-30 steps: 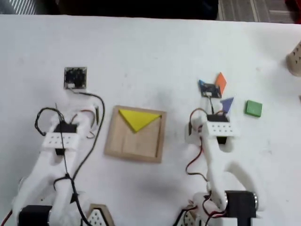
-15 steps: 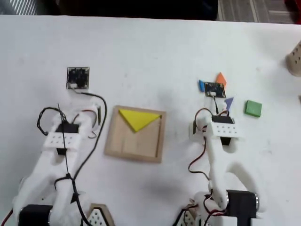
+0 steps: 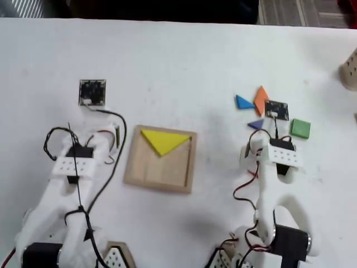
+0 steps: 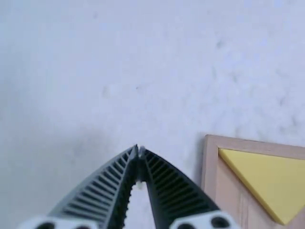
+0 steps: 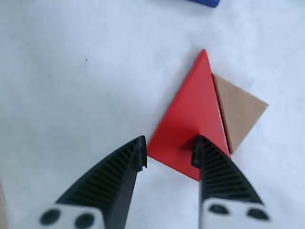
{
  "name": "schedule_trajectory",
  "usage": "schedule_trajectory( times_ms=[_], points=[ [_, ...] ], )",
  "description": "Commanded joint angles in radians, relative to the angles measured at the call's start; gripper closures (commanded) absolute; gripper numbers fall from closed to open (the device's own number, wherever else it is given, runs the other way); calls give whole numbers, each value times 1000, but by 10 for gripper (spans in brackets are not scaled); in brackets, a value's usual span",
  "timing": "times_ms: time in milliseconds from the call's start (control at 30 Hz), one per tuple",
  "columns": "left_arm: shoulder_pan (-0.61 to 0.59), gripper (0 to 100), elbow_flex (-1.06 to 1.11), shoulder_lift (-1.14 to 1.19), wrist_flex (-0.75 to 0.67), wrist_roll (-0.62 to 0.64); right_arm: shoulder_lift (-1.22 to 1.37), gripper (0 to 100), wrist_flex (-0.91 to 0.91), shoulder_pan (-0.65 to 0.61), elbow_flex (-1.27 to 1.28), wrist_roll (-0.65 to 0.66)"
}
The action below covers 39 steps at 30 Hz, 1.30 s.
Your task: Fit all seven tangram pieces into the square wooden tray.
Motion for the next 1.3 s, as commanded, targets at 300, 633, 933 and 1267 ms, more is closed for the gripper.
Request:
schedule_trajectory(
  times_ms=[300,633,933,1267],
  points=[
    [13,980,-6,-30,-25,-87,-41,748,64,4,-32,173],
    [13,980,-6,-30,-25,-91,-33,772,59,-2,-44,222],
    [13,980,-6,-30,-20,-91,59,685,54,-1,-48,293],
    [13,980,-6,-30,-18,-91,88,738,73,-24,-61,344]
  ],
)
